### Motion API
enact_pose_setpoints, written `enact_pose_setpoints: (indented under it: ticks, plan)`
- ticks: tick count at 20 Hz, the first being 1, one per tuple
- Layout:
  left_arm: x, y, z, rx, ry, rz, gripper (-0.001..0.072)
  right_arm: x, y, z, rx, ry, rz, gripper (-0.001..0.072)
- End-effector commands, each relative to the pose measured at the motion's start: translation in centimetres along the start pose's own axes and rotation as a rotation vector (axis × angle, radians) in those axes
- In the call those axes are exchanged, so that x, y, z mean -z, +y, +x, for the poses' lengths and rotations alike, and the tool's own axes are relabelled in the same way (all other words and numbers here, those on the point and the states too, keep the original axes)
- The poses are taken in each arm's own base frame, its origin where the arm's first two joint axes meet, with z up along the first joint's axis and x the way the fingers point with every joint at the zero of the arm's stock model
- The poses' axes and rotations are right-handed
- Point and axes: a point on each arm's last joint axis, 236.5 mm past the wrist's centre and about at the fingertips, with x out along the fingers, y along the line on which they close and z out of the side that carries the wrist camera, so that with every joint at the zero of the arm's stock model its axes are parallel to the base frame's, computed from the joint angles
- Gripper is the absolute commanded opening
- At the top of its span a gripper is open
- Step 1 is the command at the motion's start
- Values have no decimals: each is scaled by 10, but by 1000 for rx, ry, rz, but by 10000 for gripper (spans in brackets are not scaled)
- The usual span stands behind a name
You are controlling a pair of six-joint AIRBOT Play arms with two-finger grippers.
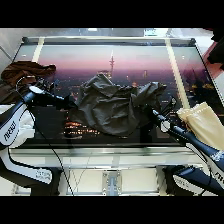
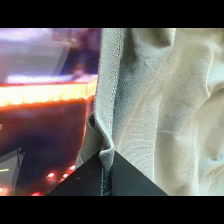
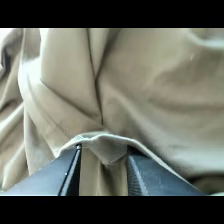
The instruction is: Fold the shirts.
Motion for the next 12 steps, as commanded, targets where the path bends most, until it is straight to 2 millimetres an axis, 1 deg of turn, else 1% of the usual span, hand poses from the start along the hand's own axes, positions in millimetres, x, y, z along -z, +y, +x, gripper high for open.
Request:
enact_pose_setpoints:
  ticks: [1,2,4,6,7,8,10,12]
  plan:
    - [0,0,0,0,0,5,13,-16,-12,0,23,-34,31,356]
    - [0,0,0,0,0,5,13,-15,-20,0,42,-15,49,356]
    - [0,0,0,0,0,16,13,-6,-35,-1,82,52,73,354]
    - [0,0,0,0,0,16,13,-5,-41,-2,97,70,83,338]
    - [0,0,0,0,0,16,13,-7,-41,-2,95,61,82,240]
    - [0,0,0,0,1,16,13,-10,-41,-1,93,49,81,46]
    - [0,0,0,0,1,16,13,-15,-40,-1,90,28,81,40]
    - [0,0,0,0,1,16,14,-15,-39,-1,88,25,82,38]
